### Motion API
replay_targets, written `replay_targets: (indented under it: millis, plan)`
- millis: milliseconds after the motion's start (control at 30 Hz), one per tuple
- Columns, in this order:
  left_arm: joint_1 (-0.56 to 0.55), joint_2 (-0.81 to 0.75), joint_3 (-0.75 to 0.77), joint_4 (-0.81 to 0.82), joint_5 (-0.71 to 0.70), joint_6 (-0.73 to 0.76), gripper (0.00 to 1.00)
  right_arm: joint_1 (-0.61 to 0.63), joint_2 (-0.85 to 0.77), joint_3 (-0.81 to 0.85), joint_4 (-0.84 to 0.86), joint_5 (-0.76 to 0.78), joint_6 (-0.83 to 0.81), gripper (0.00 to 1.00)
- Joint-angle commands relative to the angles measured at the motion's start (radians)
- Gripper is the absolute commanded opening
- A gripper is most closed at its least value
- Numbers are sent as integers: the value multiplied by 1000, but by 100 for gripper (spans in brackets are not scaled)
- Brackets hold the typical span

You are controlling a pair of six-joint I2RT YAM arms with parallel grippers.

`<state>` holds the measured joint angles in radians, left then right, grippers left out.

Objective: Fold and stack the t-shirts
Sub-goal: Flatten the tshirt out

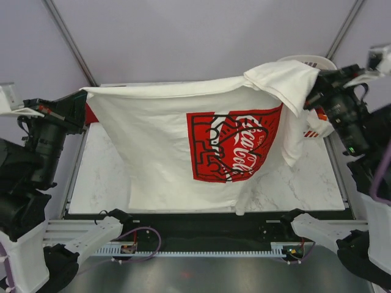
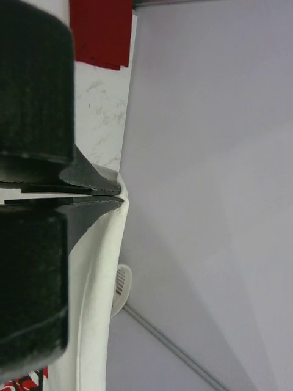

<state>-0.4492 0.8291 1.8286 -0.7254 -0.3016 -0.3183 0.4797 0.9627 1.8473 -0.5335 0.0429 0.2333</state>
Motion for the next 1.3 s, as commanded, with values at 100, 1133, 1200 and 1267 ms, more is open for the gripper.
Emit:
replay_targets:
  millis: [100,1133,1200,1267]
  plan:
    - [7,195,52,84,-174,140,2,-7,356,137,38,138,-71,0]
    - [370,928,44,-183,191,-31,86,-173,1026,69,-82,269,116,98]
    - [357,825,-186,-152,206,-91,85,-173,967,-5,-59,180,132,98]
    - [357,763,-407,-106,234,-137,86,-174,944,-83,-20,94,130,98]
